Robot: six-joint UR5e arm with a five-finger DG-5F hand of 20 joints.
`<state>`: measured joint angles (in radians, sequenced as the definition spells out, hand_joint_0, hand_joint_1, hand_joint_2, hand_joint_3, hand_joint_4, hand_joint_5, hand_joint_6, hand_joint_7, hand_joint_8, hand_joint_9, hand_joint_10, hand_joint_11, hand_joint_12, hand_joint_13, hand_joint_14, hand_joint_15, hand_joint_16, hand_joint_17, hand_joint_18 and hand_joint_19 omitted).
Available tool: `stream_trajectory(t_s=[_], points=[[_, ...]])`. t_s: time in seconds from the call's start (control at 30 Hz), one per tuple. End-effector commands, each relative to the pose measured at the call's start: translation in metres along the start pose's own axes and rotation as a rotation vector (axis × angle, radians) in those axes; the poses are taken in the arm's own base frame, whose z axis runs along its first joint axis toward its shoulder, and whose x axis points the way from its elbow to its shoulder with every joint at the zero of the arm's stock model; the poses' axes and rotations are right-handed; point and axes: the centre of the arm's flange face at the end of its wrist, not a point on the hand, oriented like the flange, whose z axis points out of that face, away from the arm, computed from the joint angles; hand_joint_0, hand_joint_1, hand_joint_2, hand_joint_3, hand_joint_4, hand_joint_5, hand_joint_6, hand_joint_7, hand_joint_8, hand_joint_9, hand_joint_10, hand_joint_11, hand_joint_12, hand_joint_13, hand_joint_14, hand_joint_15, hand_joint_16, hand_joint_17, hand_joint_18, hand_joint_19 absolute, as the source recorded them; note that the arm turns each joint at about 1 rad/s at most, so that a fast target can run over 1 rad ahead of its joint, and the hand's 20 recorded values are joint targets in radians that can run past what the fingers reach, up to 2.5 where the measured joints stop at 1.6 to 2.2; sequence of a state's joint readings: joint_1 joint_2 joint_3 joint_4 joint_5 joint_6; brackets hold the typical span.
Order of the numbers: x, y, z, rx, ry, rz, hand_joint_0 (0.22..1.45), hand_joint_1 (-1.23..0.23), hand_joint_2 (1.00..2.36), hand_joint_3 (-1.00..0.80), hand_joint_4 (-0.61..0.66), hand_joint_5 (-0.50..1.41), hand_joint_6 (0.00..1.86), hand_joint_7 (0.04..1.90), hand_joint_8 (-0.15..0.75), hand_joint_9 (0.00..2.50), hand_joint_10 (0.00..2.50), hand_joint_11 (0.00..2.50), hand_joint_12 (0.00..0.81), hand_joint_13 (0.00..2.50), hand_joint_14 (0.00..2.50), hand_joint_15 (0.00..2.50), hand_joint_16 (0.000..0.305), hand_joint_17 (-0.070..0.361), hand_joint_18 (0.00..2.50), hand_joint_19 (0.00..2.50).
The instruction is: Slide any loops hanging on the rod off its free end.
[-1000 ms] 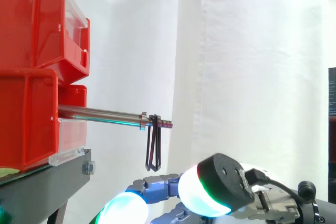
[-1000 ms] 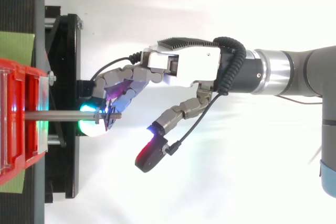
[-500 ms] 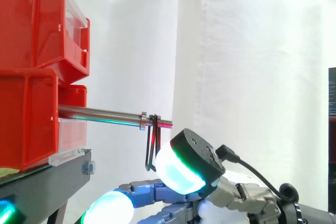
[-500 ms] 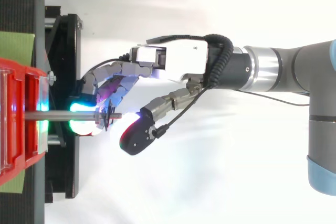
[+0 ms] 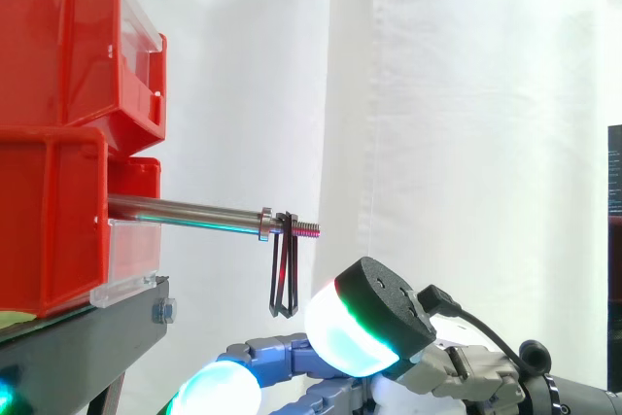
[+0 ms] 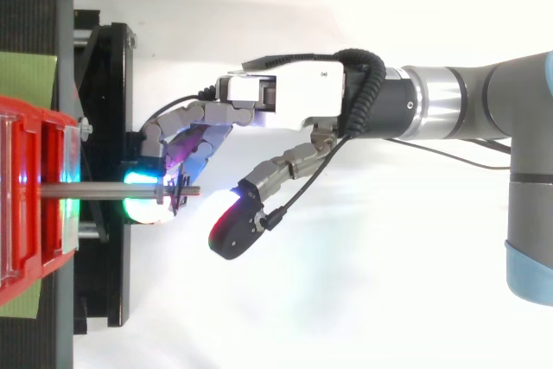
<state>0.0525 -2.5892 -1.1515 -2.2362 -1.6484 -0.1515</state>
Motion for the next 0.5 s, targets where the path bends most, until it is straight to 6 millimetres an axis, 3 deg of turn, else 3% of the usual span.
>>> stream_trajectory(t_s=[0.0, 0.17, 0.47], points=[[-0.005, 0.000, -0.001, 0.001, 0.002, -0.010, 0.62, -0.61, 1.00, -0.47, 0.28, -0.12, 0.50, 1.10, 0.281, 0.94, 0.01, 0.23, 0.298, 0.67, 0.00, 0.08, 0.037, 0.083, 0.62, 0.30], [-0.012, 0.000, -0.004, -0.002, 0.035, -0.020, 0.63, -0.69, 1.00, -0.47, 0.24, -0.12, 0.50, 1.17, 0.280, 0.92, 0.01, 0.24, 0.301, 0.66, 0.00, 0.07, 0.037, 0.084, 0.62, 0.29], [-0.028, 0.019, -0.001, -0.036, 0.068, -0.084, 0.63, -0.74, 1.00, -0.50, 0.23, -0.12, 0.50, 1.23, 0.276, 0.89, 0.01, 0.25, 0.303, 0.66, 0.00, 0.07, 0.037, 0.084, 0.62, 0.29]])
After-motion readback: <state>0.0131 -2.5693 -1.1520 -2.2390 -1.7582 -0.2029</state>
